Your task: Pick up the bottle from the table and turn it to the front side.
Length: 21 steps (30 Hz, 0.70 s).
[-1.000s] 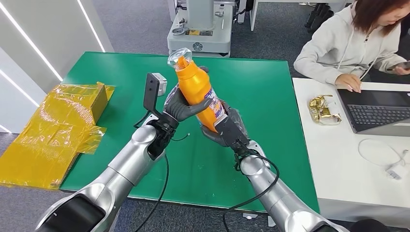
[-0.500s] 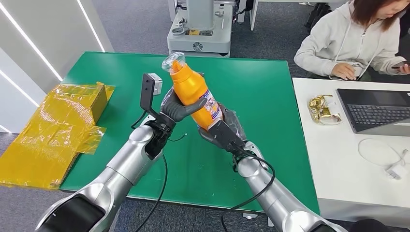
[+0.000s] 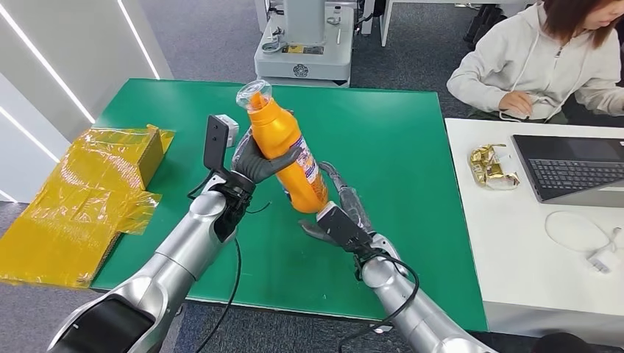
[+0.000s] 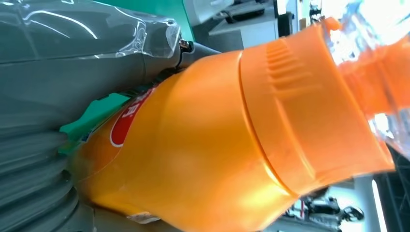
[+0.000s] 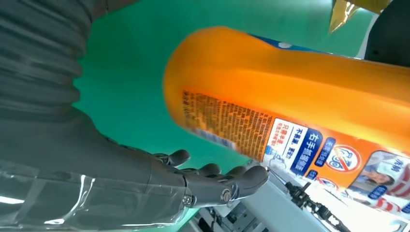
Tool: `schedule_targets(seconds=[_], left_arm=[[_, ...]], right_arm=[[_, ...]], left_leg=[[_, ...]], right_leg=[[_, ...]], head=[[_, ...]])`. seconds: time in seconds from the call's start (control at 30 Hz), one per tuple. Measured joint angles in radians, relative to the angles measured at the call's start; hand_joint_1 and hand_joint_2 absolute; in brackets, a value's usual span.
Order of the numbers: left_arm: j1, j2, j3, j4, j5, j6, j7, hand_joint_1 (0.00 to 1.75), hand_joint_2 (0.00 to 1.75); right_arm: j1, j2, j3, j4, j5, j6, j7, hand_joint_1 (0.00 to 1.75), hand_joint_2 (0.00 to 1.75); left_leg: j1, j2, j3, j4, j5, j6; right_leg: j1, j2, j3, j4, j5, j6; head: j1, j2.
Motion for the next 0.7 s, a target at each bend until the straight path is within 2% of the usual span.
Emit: schedule_targets(seconds=[0.1, 0.27, 0.43, 0.57, 0.7], left_arm=[[0.001, 0.013, 0.007, 0.003, -0.077, 0.045, -0.033, 1.75, 1.75], [0.007, 0.051, 0.035, 0.025, -0.114, 0.014, -0.077, 1.75, 1.75], [0.01, 0.07, 0.04, 0.041, -0.151, 0.021, -0.105, 1.75, 1.75], [0.005, 0.086, 0.038, 0.046, -0.3, 0.12, -0.154, 1.75, 1.75], [-0.004, 0.112, 0.026, 0.054, -0.468, 0.261, -0.161, 1.75, 1.75]], right_arm=[[0.026, -0.014, 0.0, -0.028, -0.001, 0.014, -0.012, 0.0, 1.75], [0.095, -0.055, 0.0, -0.118, -0.009, 0.022, -0.026, 0.0, 1.75], [0.13, -0.081, 0.0, -0.182, -0.019, 0.028, -0.029, 0.0, 1.75], [0.167, -0.109, 0.0, -0.26, -0.036, 0.031, -0.038, 0.0, 1.75], [0.214, -0.142, -0.007, -0.35, -0.054, 0.012, -0.043, 0.0, 1.75]], left_leg=[[0.0, 0.0, 0.0, 0.0, 0.0, 0.0], [0.0, 0.0, 0.0, 0.0, 0.0, 0.0], [0.0, 0.0, -0.001, 0.0, 0.0, 0.0], [0.0, 0.0, -0.001, 0.0, 0.0, 0.0], [0.0, 0.0, -0.001, 0.0, 0.0, 0.0]], right_leg=[[0.0, 0.0, 0.0, 0.0, 0.0, 0.0], [0.0, 0.0, -0.001, 0.0, 0.0, 0.0], [0.0, 0.0, -0.001, 0.0, 0.0, 0.0], [0.0, 0.0, -0.001, 0.0, 0.0, 0.0], [0.0, 0.0, -0.001, 0.0, 0.0, 0.0]], head=[[0.0, 0.0], [0.0, 0.0], [0.0, 0.0], [0.0, 0.0], [0.0, 0.0]])
